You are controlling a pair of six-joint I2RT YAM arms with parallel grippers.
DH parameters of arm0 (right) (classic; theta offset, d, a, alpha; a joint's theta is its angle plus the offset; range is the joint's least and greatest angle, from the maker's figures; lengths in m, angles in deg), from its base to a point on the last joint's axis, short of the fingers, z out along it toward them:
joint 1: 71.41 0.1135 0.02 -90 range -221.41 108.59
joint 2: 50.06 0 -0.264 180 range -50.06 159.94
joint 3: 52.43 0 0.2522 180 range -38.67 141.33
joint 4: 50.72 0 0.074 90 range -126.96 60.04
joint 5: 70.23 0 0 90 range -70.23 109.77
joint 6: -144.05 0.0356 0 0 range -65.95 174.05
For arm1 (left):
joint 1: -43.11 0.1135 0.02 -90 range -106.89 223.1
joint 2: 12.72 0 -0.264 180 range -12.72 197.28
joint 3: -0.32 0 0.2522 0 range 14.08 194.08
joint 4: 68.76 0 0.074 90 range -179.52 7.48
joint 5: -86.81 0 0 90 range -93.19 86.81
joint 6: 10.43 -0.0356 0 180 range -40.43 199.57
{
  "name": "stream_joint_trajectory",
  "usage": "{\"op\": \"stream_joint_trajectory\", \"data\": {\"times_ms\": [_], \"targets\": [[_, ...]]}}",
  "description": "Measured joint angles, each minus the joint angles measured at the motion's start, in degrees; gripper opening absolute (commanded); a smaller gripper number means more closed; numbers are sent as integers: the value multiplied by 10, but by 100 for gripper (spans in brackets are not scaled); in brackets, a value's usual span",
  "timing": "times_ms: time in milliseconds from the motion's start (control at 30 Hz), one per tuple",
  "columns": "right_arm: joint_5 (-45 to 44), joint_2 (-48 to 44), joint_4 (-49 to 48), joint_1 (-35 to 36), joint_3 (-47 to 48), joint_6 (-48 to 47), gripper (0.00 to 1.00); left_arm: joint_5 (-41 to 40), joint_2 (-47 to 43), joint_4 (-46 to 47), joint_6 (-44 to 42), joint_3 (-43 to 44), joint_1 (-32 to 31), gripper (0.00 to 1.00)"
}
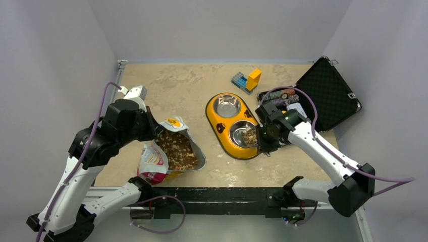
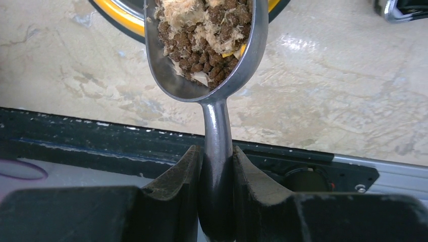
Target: Serve the pet food
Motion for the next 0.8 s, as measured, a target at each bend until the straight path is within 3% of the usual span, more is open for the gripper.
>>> {"op": "stream_joint_trajectory", "data": {"times_ms": [400,800], "targets": [[-50,87,58,44,81,-27,0,28,25,14,-9,1,0,0],[-95,152,96,77,135,-31,0,-25,162,-54,-58,130,1,0]]}}
